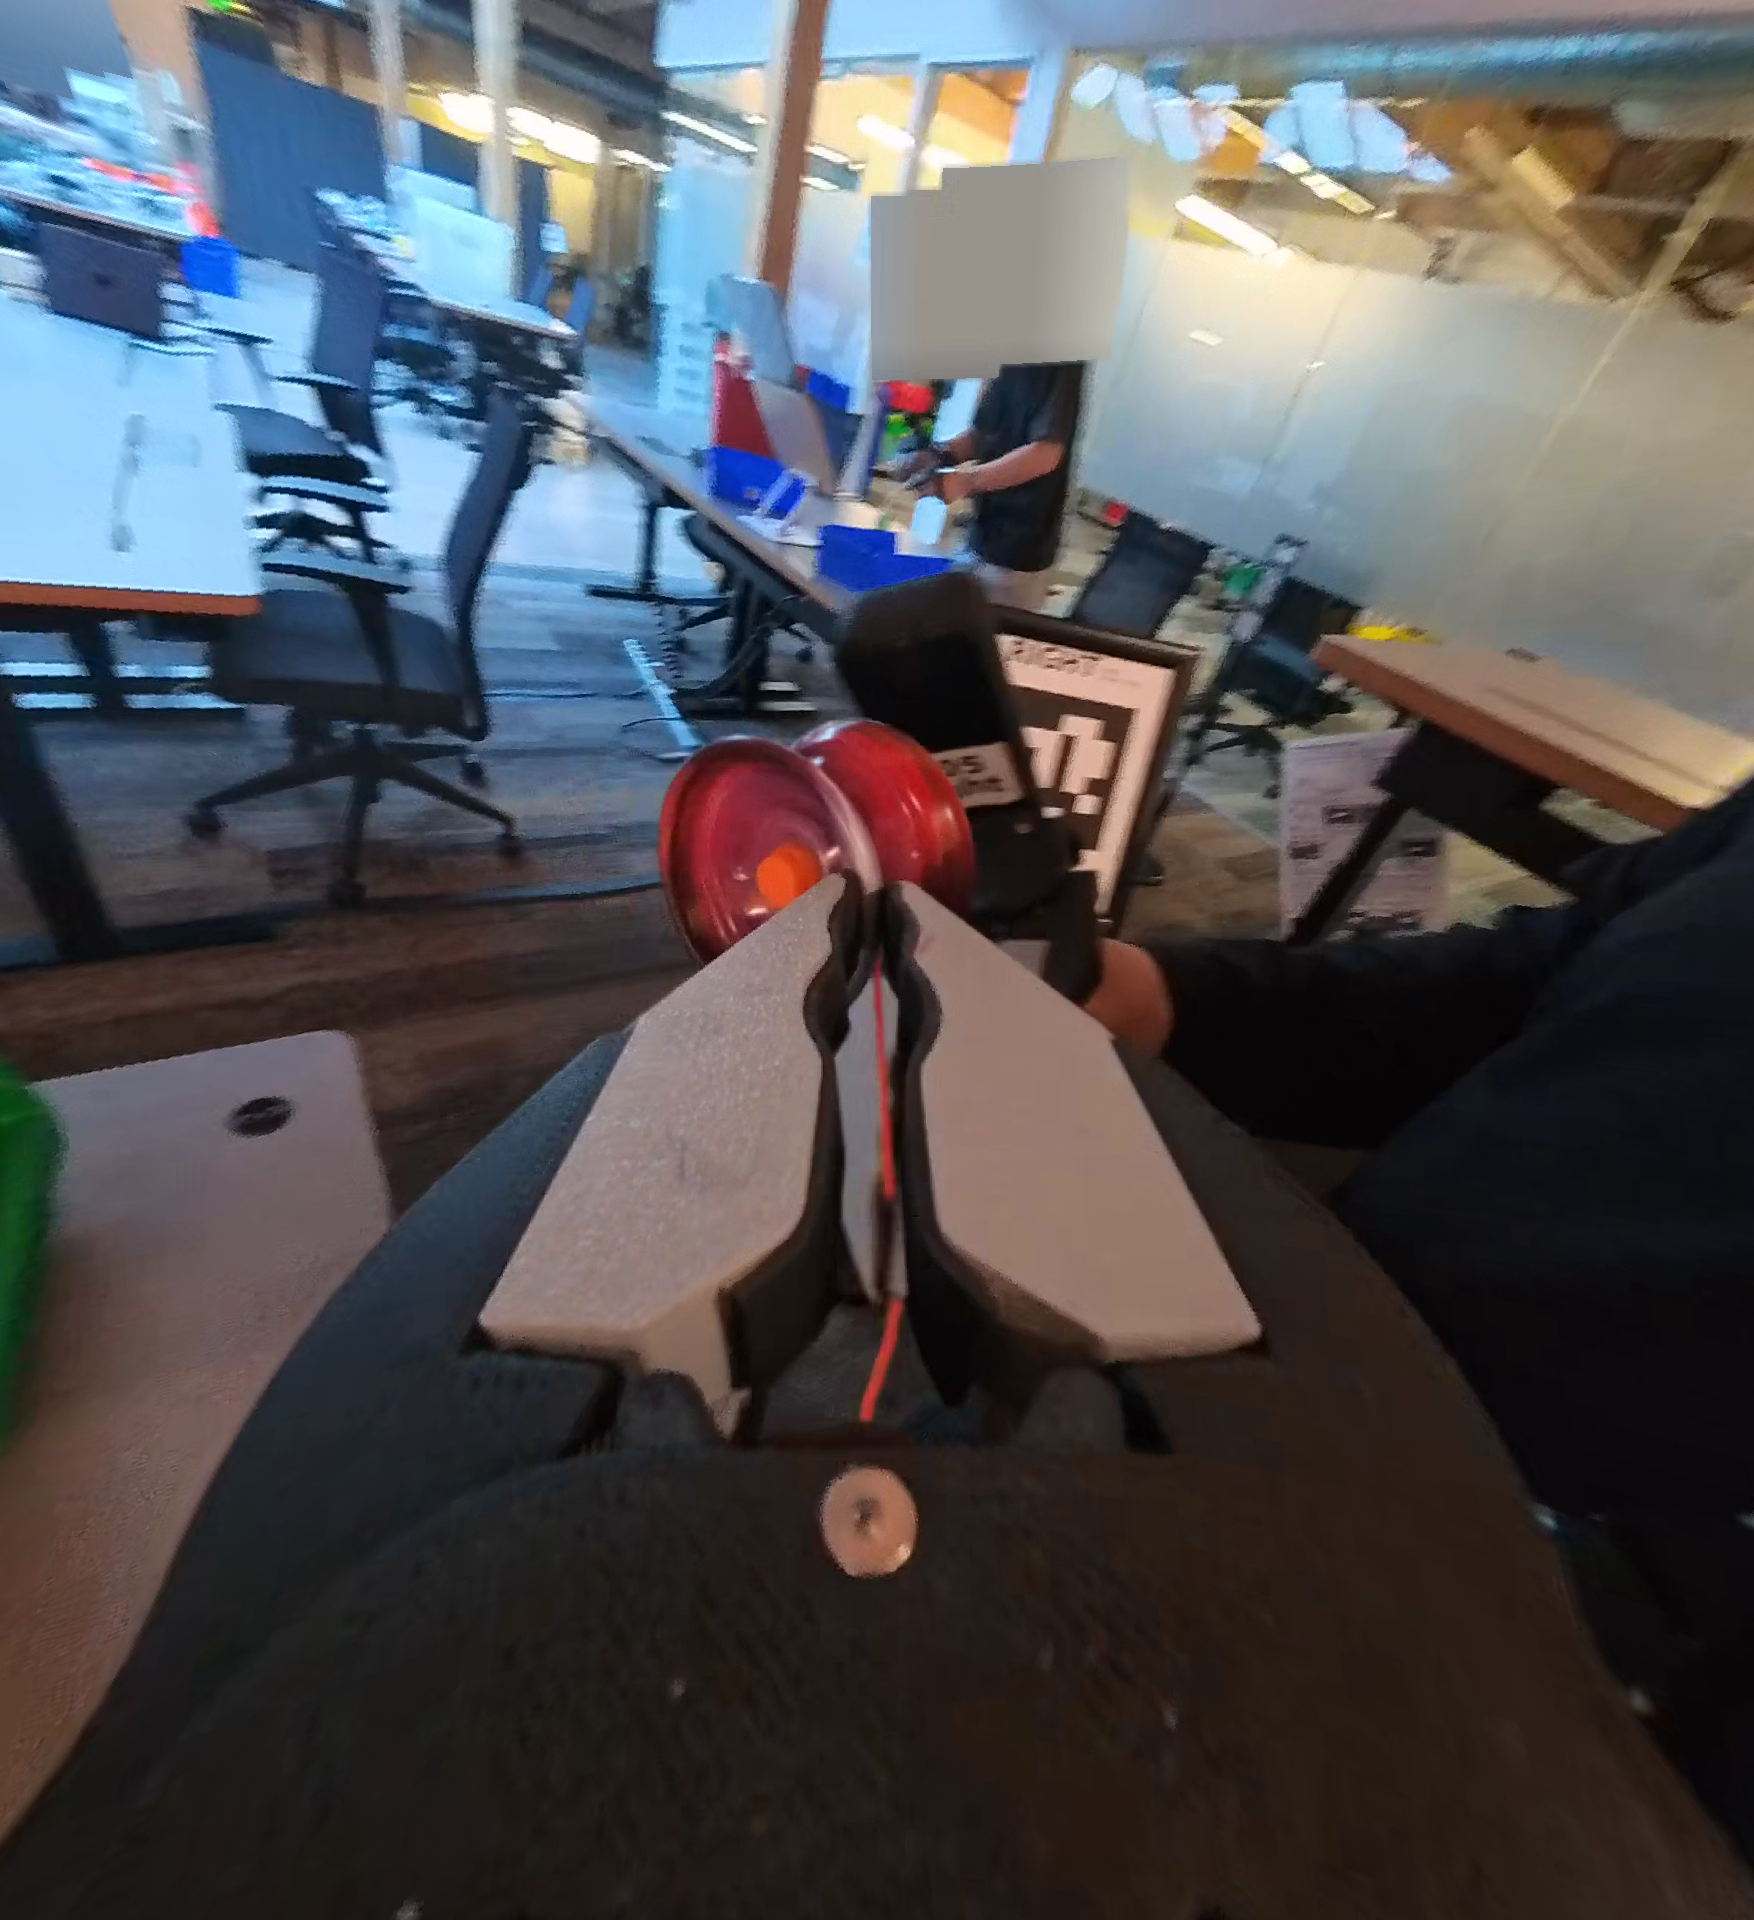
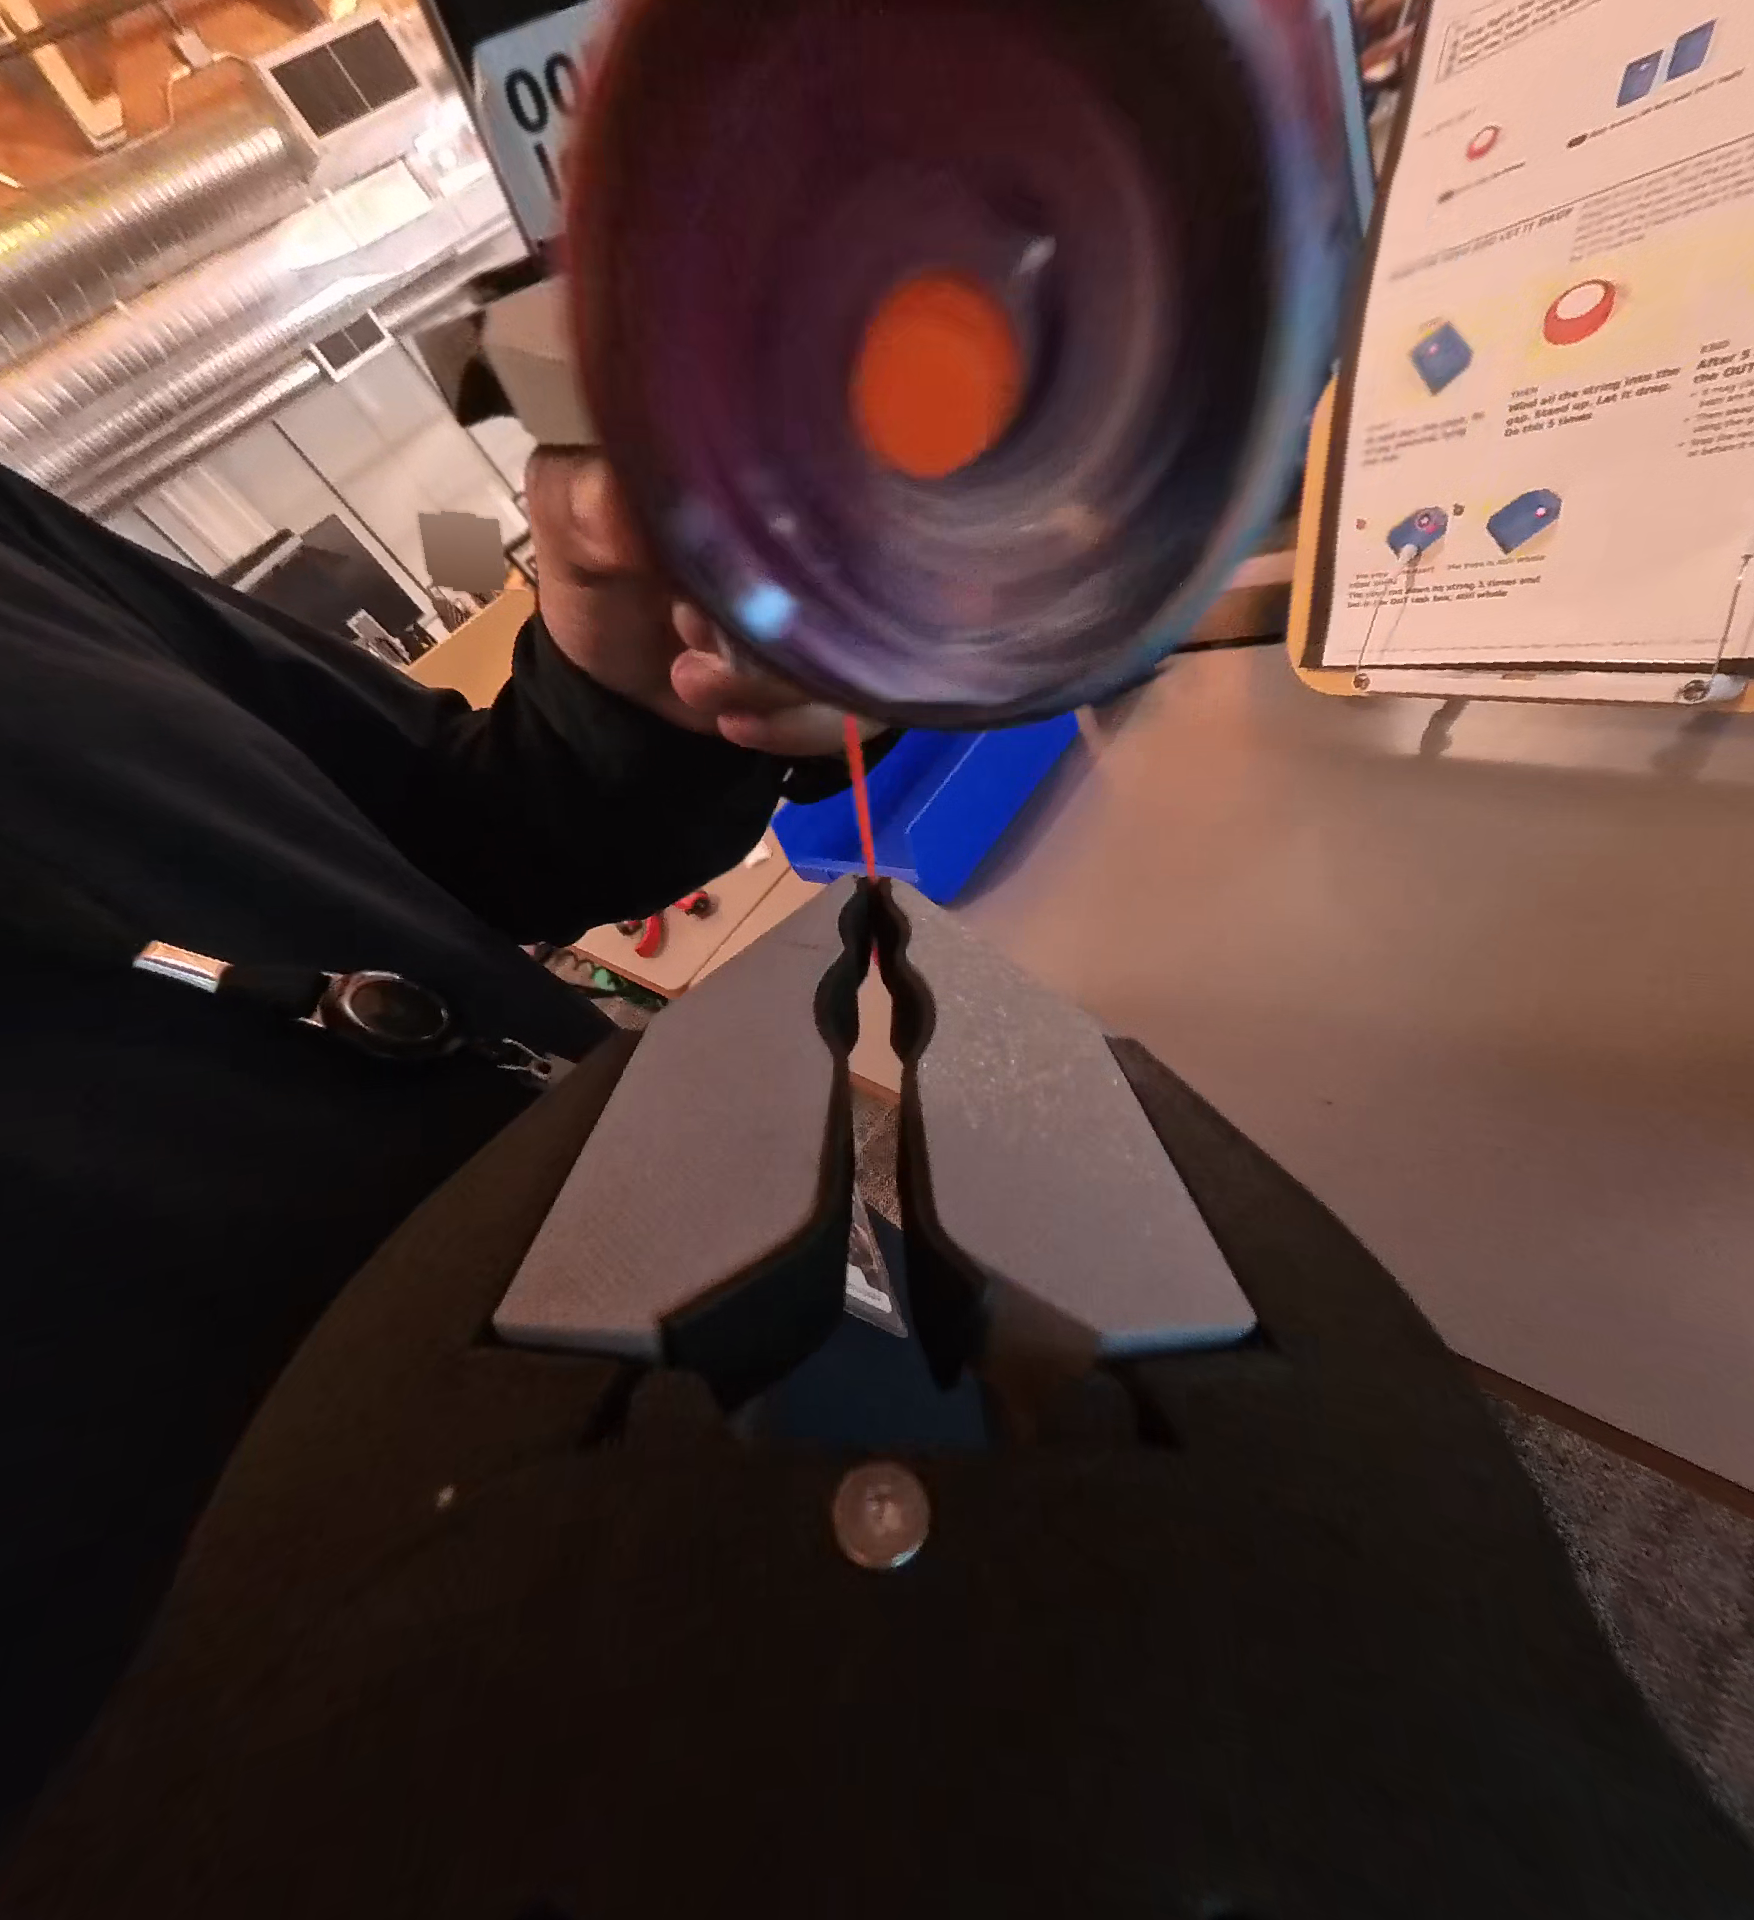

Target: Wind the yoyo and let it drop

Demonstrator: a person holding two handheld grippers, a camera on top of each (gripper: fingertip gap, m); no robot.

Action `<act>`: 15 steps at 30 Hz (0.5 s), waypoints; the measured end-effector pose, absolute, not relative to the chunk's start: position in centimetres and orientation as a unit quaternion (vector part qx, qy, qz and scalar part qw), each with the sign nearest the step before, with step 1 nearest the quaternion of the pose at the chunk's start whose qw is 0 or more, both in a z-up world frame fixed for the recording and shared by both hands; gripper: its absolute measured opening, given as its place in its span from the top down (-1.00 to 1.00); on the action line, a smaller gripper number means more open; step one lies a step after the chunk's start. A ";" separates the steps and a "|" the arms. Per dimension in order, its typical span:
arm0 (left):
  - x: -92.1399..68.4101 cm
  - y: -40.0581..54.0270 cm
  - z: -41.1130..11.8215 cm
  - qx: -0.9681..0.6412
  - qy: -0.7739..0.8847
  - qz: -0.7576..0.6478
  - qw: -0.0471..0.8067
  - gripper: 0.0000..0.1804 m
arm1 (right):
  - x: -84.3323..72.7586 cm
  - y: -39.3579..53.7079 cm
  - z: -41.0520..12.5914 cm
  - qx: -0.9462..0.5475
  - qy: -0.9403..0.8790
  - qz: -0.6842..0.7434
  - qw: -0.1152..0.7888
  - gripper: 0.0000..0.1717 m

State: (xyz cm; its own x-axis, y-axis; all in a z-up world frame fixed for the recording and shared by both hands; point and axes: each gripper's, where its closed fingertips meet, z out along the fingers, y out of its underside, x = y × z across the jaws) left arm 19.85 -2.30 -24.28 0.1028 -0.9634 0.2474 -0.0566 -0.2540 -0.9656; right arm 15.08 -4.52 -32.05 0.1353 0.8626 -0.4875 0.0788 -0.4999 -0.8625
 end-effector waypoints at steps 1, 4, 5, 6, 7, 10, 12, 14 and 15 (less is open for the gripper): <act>19.9 -3.0 -24.0 -0.585 0.432 -0.536 0.428 0.99 | 15.2 -4.5 -32.2 -0.664 -0.353 0.556 0.353 1.00; 19.6 -4.2 -23.0 -0.552 0.440 -0.568 0.423 0.99 | 15.8 -4.3 -33.1 -0.672 -0.356 0.552 0.341 1.00; 19.5 -4.2 -22.9 -0.551 0.439 -0.572 0.420 0.99 | 15.9 -4.3 -33.6 -0.679 -0.361 0.547 0.333 1.00; 19.3 -4.1 -22.8 -0.551 0.438 -0.574 0.419 1.00 | 16.1 -4.3 -34.2 -0.686 -0.367 0.536 0.328 1.00; 19.2 -4.1 -22.7 -0.550 0.439 -0.574 0.419 1.00 | 16.2 -4.3 -34.7 -0.692 -0.374 0.524 0.327 1.00; 19.2 -4.7 -22.9 -0.545 0.455 -0.574 0.408 0.99 | 16.8 -3.7 -35.1 -0.703 -0.385 0.492 0.339 1.00; 19.5 -6.0 -23.6 -0.539 0.481 -0.582 0.374 0.99 | 17.4 -2.8 -35.4 -0.717 -0.386 0.462 0.350 1.00; 19.8 -7.3 -24.8 -0.538 0.514 -0.579 0.334 0.99 | 18.3 -1.7 -35.5 -0.732 -0.383 0.432 0.362 1.00; 19.8 -7.8 -25.6 -0.540 0.532 -0.570 0.318 0.99 | 18.8 -1.2 -35.4 -0.738 -0.380 0.420 0.367 1.00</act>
State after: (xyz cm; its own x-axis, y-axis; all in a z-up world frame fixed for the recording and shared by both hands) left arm 19.84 -7.84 -25.60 -0.2148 -0.9366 0.2767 -0.2123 -0.2317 -0.9493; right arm 18.84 -1.23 -35.42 0.3582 0.8689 -0.3417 0.2520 -0.4423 -0.8607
